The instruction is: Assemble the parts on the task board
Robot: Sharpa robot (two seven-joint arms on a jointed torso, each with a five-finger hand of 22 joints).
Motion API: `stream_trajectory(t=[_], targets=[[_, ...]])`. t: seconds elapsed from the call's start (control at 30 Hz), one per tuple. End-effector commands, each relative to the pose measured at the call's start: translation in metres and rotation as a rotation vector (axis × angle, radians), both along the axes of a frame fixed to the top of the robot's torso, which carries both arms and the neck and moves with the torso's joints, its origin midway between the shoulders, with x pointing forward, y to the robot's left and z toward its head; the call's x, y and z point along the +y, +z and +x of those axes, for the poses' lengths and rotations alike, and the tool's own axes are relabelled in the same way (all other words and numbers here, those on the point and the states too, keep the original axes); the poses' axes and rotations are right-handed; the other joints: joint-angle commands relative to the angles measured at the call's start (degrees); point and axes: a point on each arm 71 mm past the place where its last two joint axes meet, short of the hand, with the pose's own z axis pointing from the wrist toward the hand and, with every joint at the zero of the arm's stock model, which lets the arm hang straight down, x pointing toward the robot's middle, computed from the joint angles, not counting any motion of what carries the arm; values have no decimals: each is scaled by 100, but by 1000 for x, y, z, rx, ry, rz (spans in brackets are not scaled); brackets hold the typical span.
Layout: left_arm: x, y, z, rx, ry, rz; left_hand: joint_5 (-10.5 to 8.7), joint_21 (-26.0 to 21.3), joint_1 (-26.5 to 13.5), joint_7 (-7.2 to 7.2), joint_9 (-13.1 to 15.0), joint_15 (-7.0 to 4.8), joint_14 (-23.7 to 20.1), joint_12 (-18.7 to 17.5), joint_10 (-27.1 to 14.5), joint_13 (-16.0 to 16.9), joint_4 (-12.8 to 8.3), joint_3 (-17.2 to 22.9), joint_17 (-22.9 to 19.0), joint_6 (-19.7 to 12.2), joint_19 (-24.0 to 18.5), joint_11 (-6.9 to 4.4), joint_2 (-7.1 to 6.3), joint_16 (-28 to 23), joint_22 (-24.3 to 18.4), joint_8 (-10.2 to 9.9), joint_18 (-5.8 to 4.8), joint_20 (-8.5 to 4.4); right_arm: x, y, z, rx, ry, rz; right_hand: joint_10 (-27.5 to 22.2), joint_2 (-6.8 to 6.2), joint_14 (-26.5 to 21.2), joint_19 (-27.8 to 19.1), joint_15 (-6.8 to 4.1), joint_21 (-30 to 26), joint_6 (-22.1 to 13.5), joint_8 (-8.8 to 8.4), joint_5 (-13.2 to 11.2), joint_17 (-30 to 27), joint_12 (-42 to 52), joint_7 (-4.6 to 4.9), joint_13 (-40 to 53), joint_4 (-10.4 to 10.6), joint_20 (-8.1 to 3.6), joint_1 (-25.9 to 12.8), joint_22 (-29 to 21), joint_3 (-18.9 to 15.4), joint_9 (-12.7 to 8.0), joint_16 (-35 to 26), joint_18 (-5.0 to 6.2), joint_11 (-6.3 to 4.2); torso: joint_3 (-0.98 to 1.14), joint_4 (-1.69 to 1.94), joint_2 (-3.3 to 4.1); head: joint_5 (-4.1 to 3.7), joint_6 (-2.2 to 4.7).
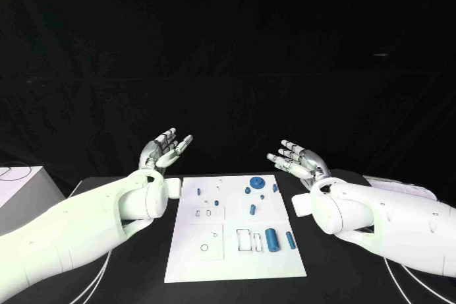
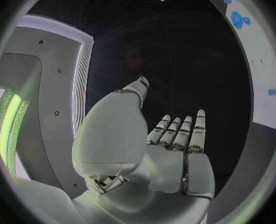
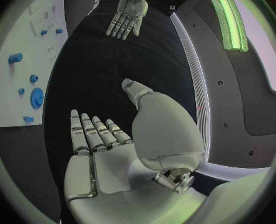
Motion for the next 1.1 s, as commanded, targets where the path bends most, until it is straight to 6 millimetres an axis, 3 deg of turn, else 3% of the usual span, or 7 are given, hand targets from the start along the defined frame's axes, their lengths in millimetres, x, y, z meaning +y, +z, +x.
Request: stream_trajectory(t=[0.03,0.33,0.7,0.8,0.87,0.97,1.1], targets=[[-7,0,2,0,-109,16,46,42,334,490,18,42,108,30,83,14,53,77,13,112,123,37,-37,43,17,43,132,41,8,-1,0,52,167,-45,113,-4,176,149,50,56,122,41,77,23,34,932,21,21,62,332,19,101,25,55,108,87,0,0,0,0,1],[-10,1,0,1,-134,12,44,45,332,498,20,43,116,33,100,16,55,73,14,124,126,45,-32,45,18,45,134,44,-5,9,6,-72,172,-141,581,37,610,345,0,114,596,153,79,79,84,920,58,-26,56,479,46,149,111,124,153,49,-18,3,6,-68,-126],[-6,2,-2,-1,-157,6,33,83,328,585,44,220,395,63,368,40,35,152,50,293,181,136,104,100,34,82,36,72,-10,17,14,-229,182,-311,3025,-40,2806,1398,-266,372,2494,642,51,321,251,796,186,-198,54,655,127,463,434,473,422,-155,-24,1,2,-84,-178],[-4,4,-5,-4,-181,3,26,198,303,666,80,176,1022,99,759,68,4,262,139,521,610,243,201,233,86,136,19,60,-10,20,17,-282,202,-397,3735,-138,3343,2337,-421,648,3277,833,36,383,293,716,204,-253,41,700,216,609,546,615,580,-271,-29,-2,18,-85,-183],[-3,6,-8,-6,-204,2,23,502,272,686,152,18,2146,157,1322,104,-42,354,312,936,1710,293,257,523,231,249,194,47,-9,21,18,-316,220,-458,3947,-248,3620,2592,-497,739,3508,860,27,407,253,672,198,-313,-3,748,220,723,555,678,609,-327,-30,-2,40,-94,-191],[-1,10,-13,-10,-249,12,35,863,184,562,288,-190,3126,313,2626,201,-146,493,509,1693,2393,227,297,865,331,462,459,29,-7,24,20,-372,249,-567,4263,-416,4078,2983,-644,912,3747,910,15,464,258,581,201,-456,-145,855,263,845,567,833,620,-435,-34,6,94,-115,-190],[1,14,-21,-8,-313,30,29,1265,96,507,469,-410,3932,508,3700,229,-294,675,847,2735,3068,87,285,1251,457,751,492,-178,-6,29,23,-423,282,-694,4589,-504,4714,3522,-863,1240,3966,941,4,588,235,477,200,-547,-396,885,395,874,571,1055,610,-566,-37,40,199,-167,-183]])
